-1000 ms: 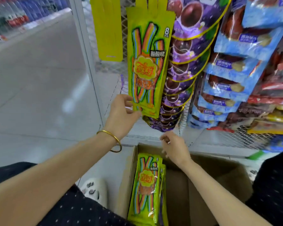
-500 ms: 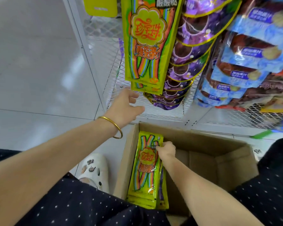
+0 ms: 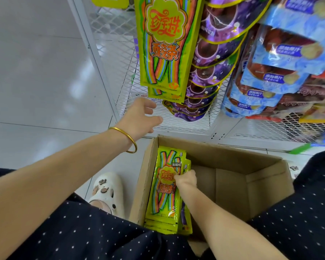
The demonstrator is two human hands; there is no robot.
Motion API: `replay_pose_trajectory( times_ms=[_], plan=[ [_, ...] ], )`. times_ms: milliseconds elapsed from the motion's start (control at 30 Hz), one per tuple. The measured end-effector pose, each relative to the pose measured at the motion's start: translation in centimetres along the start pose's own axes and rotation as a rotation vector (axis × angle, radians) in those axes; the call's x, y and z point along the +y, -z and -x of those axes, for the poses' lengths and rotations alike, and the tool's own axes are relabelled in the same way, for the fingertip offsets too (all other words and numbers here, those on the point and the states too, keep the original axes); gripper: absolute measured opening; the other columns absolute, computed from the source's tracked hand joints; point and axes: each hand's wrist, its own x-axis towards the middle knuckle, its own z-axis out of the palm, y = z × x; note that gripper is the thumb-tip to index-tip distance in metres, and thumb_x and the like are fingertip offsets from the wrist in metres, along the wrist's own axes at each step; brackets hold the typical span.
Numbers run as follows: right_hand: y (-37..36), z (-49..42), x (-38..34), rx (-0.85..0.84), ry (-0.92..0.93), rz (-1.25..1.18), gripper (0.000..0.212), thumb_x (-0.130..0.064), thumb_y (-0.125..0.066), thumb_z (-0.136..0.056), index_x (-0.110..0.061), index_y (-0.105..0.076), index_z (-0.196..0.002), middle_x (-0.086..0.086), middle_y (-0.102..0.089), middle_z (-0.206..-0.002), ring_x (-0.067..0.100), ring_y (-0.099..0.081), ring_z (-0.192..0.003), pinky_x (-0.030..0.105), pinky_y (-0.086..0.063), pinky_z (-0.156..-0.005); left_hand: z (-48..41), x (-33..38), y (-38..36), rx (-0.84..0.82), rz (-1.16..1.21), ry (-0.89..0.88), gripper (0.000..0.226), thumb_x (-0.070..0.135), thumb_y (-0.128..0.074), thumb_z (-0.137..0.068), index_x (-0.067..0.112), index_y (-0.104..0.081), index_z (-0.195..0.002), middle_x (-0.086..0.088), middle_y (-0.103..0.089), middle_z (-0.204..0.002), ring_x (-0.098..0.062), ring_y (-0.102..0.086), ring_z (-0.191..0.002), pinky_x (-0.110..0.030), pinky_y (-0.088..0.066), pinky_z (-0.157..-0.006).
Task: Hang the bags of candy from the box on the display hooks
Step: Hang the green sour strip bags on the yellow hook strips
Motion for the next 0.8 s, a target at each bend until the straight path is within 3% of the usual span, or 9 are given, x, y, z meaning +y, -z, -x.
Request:
replay_pose_trajectory(
  times_ms=[167,333,400,533,700,800],
  plan=[
    [-0.3,0.5,1.3,-0.019,0.060,-0.056,0.061,-0.034,-0.079,-0.072,-0.004,-0.044,-0.112,0.015,-0.058,-0.116,0.034,-0.057,-0.107,0.040,-0.049,-0.088,0.0,0.0,0.0,0.004,0.014,-0.008,0.034,0.013,-0.062,-0.086,0.014,-0.048,-0.117,-0.004,-0.048,-0.115,-0.020,-0.057,-0.077,-0.035,-0.053,-0.079],
    [-0.1,1.1,1.9,-0.023,0.162,0.030,0.023,-0.028,-0.070,-0.082,-0.013,-0.054,-0.088,0.008,-0.064,-0.100,0.026,-0.061,-0.093,0.031,-0.046,-0.074,0.2,0.1,0.0,0.011,0.015,-0.015,0.036,0.013,-0.061,-0.087,0.012,-0.048,-0.120,-0.003,-0.048,-0.115,-0.019,-0.057,-0.076,-0.035,-0.052,-0.081],
    [0.7,1.4,2.0,0.017,0.225,0.064,0.021,-0.028,-0.065,-0.086,-0.017,-0.049,-0.079,0.003,-0.060,-0.089,0.021,-0.057,-0.081,0.029,-0.044,-0.069,0.1,0.0,0.0,0.007,0.010,-0.018,0.036,0.013,-0.062,-0.086,0.013,-0.048,-0.120,-0.003,-0.048,-0.115,-0.018,-0.057,-0.075,-0.035,-0.052,-0.082],
    [2.6,1.2,2.2,0.046,0.385,0.003,0.019,-0.025,-0.063,-0.088,-0.015,-0.058,-0.103,0.000,-0.056,-0.094,0.019,-0.055,-0.086,0.029,-0.040,-0.074,-0.1,-0.3,-0.2,-0.008,-0.015,-0.031,0.035,0.012,-0.062,-0.086,0.013,-0.050,-0.119,-0.005,-0.050,-0.116,-0.019,-0.057,-0.077,-0.037,-0.053,-0.081],
    [6.0,1.7,1.6,-0.251,0.461,-0.435,0.010,-0.002,-0.062,-0.085,-0.007,-0.056,-0.080,0.012,-0.064,-0.086,0.024,-0.061,-0.080,0.030,-0.052,-0.071,-0.5,-0.9,-0.6,-0.042,-0.106,-0.065,0.039,0.012,-0.065,-0.083,0.011,-0.051,-0.119,-0.007,-0.051,-0.119,-0.019,-0.056,-0.086,-0.028,-0.050,-0.070],
    [8.3,2.5,0.4,-0.393,0.542,-0.482,0.010,-0.002,-0.062,-0.085,-0.006,-0.055,-0.080,0.013,-0.068,-0.090,0.027,-0.064,-0.085,0.044,-0.052,-0.082,-0.8,-1.4,-0.8,-0.077,-0.306,-0.115,0.057,0.016,-0.072,-0.077,0.012,-0.046,-0.128,-0.008,-0.043,-0.131,-0.022,-0.051,-0.110,-0.030,-0.044,-0.085]
  ],
)
